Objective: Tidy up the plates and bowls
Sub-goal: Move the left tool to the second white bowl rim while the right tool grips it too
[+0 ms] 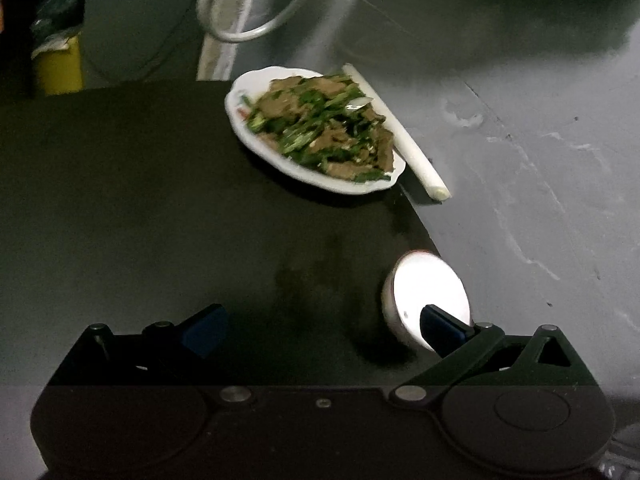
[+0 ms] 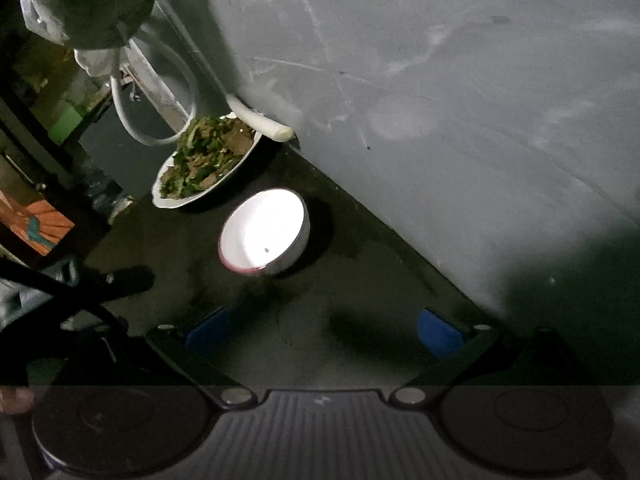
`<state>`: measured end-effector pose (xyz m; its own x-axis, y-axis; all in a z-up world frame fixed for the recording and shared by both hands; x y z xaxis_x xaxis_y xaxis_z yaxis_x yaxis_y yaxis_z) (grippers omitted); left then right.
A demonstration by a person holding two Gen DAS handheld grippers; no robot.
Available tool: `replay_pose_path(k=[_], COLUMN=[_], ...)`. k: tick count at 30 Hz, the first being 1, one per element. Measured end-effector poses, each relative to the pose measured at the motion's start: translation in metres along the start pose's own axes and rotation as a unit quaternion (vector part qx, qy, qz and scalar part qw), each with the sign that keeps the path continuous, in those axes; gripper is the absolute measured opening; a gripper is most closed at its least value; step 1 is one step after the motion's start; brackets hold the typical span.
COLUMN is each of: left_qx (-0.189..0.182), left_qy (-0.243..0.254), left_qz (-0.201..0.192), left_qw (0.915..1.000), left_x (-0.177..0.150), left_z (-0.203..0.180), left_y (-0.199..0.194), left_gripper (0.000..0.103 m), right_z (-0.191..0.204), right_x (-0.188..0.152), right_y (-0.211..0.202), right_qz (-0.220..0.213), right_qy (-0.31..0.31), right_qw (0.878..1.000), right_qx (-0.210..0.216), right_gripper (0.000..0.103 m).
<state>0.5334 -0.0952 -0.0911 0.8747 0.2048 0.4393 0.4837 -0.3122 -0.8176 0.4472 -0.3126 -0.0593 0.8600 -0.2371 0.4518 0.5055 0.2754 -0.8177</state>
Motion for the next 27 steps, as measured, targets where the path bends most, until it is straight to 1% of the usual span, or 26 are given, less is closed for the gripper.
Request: replay_pose_path(k=[2,6,8,11,13,17,20,24,26,27], left_qx=[0.000,0.002,0.009,0.000,-0.004,-0.006,0.003,0.017,0.014,0.009], left_qy=[0.013,0.042,0.047,0.045,0.052,0.080,0.089,0.097,0.096,0.097], left_qz=[0.003,0.013,0.018,0.025,0.025,0.026,0.028,0.031,0.030,0.028], left_qw=[0.9999,0.9990,0.9987,0.9987,0.9983,0.9965,0.9957,0.9947,0.9948,0.9948], left_x=[0.010,0.020,0.023,0.025,0.025,0.024,0.023,0.022,0.022,0.022], left_z=[-0.004,-0.010,-0.011,-0.014,-0.018,-0.027,-0.028,-0.027,-0.027,-0.028], left_y=[0.012,0.032,0.041,0.051,0.055,0.060,0.064,0.066,0.066,0.066], left_gripper=[0.102,0.102,0.102,0.102,0.102,0.102,0.094,0.083,0.078,0.073], right_z=[0.002,0.005,0.004,0.005,0.005,0.007,0.010,0.017,0.019,0.020], right_x=[0.005,0.016,0.021,0.028,0.031,0.037,0.041,0.044,0.044,0.044], right_y=[0.010,0.020,0.026,0.036,0.042,0.047,0.051,0.055,0.055,0.055], right_qz=[0.004,-0.007,-0.013,-0.017,-0.018,-0.035,-0.043,-0.047,-0.046,-0.046], right_qy=[-0.004,0.004,0.009,0.006,0.020,0.049,0.051,0.029,0.015,0.011], right_qw=[1.000,1.000,0.999,0.999,0.999,0.998,0.997,0.998,0.998,0.998], right_qx=[-0.012,-0.022,-0.034,-0.048,-0.044,-0.035,-0.032,-0.040,-0.043,-0.043], right_gripper=[0.103,0.103,0.103,0.103,0.103,0.101,0.097,0.090,0.088,0.087])
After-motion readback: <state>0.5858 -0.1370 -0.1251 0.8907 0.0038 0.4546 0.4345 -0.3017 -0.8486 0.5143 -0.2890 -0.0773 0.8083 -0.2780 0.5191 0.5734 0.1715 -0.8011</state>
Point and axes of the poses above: each gripper's, at about its wrist camera, not at the fingertips, and y roughly the way its jaws point, z to its left, x to its top, the point moved 9 cm from there along y, roughly the way its jaws point, and after that the axes turned 5 degrees about z, right-handed, at the moved point
